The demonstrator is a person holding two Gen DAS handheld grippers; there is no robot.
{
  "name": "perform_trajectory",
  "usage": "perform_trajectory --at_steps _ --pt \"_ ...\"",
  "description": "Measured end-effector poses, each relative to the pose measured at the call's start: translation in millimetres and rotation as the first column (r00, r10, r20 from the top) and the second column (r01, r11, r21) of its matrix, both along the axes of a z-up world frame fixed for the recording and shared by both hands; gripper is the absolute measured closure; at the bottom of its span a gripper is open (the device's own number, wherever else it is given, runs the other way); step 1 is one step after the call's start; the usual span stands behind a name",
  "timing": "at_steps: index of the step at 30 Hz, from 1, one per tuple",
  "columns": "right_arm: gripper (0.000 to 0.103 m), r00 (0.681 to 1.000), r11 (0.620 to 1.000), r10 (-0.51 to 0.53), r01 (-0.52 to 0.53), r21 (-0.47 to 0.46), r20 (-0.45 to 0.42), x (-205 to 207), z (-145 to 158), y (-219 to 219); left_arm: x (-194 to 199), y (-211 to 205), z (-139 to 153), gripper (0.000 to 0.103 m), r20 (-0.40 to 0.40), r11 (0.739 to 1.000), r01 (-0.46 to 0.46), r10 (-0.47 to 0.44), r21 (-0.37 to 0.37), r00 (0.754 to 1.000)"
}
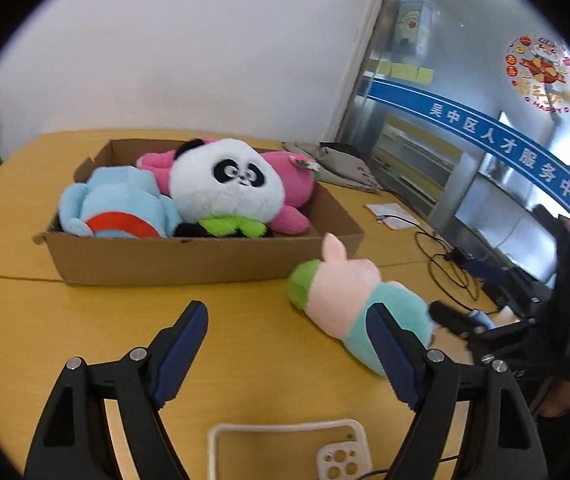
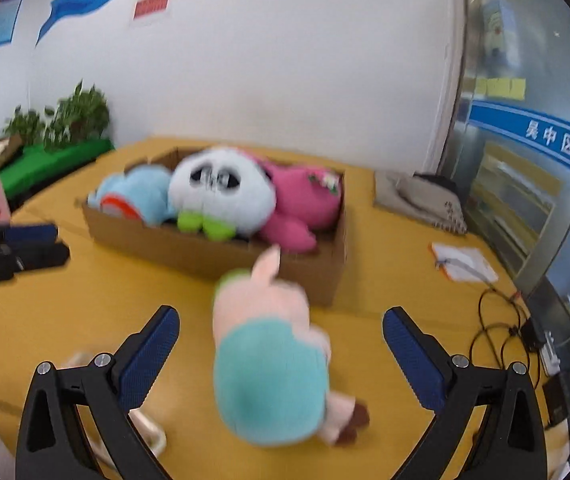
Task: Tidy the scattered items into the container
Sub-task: 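Move both grippers to the pink-and-teal pig plush, then close both grippers on the teal body of the pig plush, then lift the pig plush with both grippers and carry it over the box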
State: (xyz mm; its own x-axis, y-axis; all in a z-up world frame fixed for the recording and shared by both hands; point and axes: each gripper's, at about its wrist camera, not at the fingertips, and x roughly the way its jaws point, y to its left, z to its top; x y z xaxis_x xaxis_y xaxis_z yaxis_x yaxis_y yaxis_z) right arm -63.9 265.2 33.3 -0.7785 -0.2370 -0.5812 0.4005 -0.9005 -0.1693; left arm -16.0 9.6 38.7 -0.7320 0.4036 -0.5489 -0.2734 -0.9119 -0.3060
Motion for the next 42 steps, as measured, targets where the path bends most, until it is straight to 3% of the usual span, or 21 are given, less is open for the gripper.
perform_trajectory --at_steps 6,10,13,15,16,18,21,24,26,31,37,39,42 --pt "0.0 0.999 1.0 0.022 -0.023 0.01 0.031 -1.0 -23.4 -12.6 26.5 13.0 -1.3 0.022 0.008 0.999 0.037 -0.037 -0.018 0.999" --pt "0.0 0.998 0.999 -0.017 0.014 0.051 0.062 -18.8 -40.2 -15.1 32.6 -1.6 -1.8 0.022 0.027 1.0 -0.013 0.013 0.007 1.0" --pt "0.001 0.993 0.996 -0.01 0.0 0.089 0.117 -30.5 -58.9 -15.2 32.7 -15.4 -5.5 0.022 0.073 0.995 -0.066 0.061 0.07 0.995" --pt "0.013 0.988 0.992 -0.022 0.002 0.126 0.151 -35.2 -73.9 -17.3 34.2 -22.2 -9.0 0.022 0.084 0.988 -0.06 0.049 0.139 0.995" --pt "0.013 0.99 0.988 -0.023 0.001 0.154 0.138 -32.9 -77.2 -20.2 34.7 -23.9 -11.3 0.022 0.09 0.986 -0.057 0.043 0.159 0.995" --pt "0.02 0.993 0.985 0.007 -0.027 0.172 0.118 -23.8 -77.4 -23.8 34.4 -24.7 -16.3 0.022 0.104 0.984 -0.062 0.045 0.165 0.994" --pt "0.023 0.991 0.995 0.008 -0.021 0.096 0.133 -11.0 -77.9 -19.4 29.4 -23.5 -22.5 0.022 0.124 0.981 -0.043 0.019 0.188 0.992" --pt "0.023 0.989 1.0 -0.013 0.01 0.024 0.145 5.2 -81.1 -16.1 16.7 -18.7 -30.2 0.022 0.148 0.959 0.026 -0.07 0.281 0.987" --pt "0.023 0.989 1.0 -0.015 0.017 -0.014 0.147 17.3 -82.3 -17.6 0.7 -10.7 -41.8 0.022 0.2 0.934 0.057 -0.135 0.353 0.97" --pt "0.023 0.983 0.997 0.067 -0.058 -0.058 0.169 45.3 -82.5 -32.0 -40.2 20.4 -72.9 0.022 0.3 0.89 0.094 -0.247 0.445 0.921" --pt "0.023 0.976 0.992 0.122 -0.12 -0.023 0.18 61.1 -85.6 -36.8 -59.3 38.0 -87.2 0.022 0.365 0.892 0.059 -0.243 0.447 0.899" --pt "0.026 0.972 0.99 0.139 -0.133 -0.041 0.191 63.1 -85.7 -32.1 -60.9 39.9 -88.0 0.036 0.377 0.9 0.07 -0.249 0.429 0.892" --pt "0.031 0.968 0.989 0.135 -0.118 -0.091 0.211 61.3 -85.5 -22.0 -63.4 42.7 -86.8 0.04 0.378 0.904 0.096 -0.268 0.417 0.886"
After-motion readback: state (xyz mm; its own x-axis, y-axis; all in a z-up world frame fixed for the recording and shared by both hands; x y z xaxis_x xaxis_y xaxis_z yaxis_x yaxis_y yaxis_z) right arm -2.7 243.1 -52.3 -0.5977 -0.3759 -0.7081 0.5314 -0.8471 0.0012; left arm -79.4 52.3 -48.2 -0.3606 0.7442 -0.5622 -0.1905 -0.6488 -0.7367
